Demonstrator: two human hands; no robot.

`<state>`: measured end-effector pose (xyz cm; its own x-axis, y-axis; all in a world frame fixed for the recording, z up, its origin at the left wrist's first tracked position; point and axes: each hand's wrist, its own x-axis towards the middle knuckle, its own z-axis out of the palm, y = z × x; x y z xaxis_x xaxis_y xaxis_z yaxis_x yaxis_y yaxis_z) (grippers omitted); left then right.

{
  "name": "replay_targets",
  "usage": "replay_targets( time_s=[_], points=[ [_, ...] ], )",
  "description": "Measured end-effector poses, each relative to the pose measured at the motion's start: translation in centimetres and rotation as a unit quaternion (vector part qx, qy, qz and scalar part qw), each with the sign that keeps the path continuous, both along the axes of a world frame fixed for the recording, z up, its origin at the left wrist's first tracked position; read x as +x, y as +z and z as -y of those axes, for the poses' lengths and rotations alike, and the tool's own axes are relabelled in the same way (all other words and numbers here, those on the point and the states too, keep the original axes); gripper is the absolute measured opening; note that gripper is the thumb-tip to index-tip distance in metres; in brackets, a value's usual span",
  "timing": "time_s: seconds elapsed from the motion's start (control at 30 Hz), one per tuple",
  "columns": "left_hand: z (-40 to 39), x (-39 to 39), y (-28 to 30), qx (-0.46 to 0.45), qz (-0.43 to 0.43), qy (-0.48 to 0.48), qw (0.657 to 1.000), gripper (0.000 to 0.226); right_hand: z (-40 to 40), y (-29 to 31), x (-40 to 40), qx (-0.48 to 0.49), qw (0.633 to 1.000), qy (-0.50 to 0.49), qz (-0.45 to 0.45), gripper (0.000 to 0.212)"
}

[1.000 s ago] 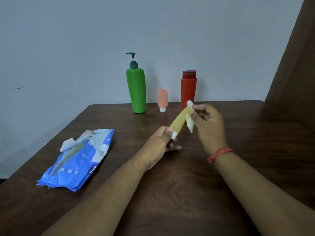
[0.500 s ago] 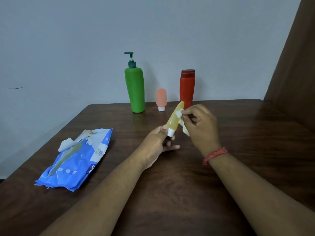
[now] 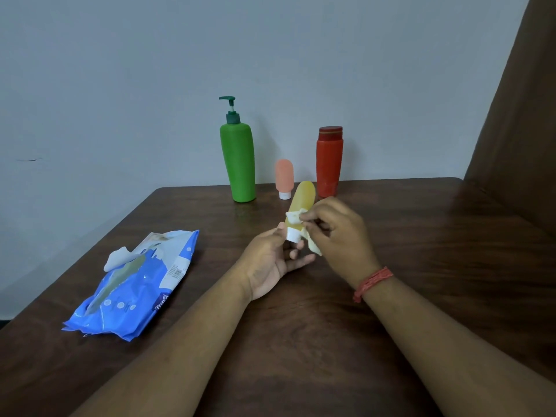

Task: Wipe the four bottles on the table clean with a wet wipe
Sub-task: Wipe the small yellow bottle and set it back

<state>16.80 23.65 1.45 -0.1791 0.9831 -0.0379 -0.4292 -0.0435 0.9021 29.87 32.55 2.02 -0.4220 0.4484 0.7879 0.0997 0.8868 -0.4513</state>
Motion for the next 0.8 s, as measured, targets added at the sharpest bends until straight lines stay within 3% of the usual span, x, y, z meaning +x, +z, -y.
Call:
replay_targets(
  time_s=[0.17,0.4,0.53,0.67,0.8],
  points=[
    [-0.4,-0.1,0.0,0.005,0.006,0.05,0.999,0.032,0.4,0.1,-0.4,0.001,0.999,0.028,0.035,0.012],
    [-0.1,-0.3,-0.1,0.028,0.0,0.035,0.999,0.014,-0.1,0.1,0.5,0.009,0.991,0.057,0.118,0.031],
    [-0.2,-0.1,-0.4,0.035,-0.081,0.02,0.996,0.006,-0.7,0.4,0.4,0.05,0.996,-0.031,0.061,0.023],
    [-0.1,0.4,-0.5,0.035,-0.169,0.008,0.985,0.013,-2.5,1.6,1.9,-0.02,0.988,-0.147,-0.043,0.016],
    [-0.2,0.3,-0.5,0.031,-0.16,0.025,0.986,0.015,-2.0,0.8,1.5,0.01,0.995,-0.103,0.001,0.011]
  ],
)
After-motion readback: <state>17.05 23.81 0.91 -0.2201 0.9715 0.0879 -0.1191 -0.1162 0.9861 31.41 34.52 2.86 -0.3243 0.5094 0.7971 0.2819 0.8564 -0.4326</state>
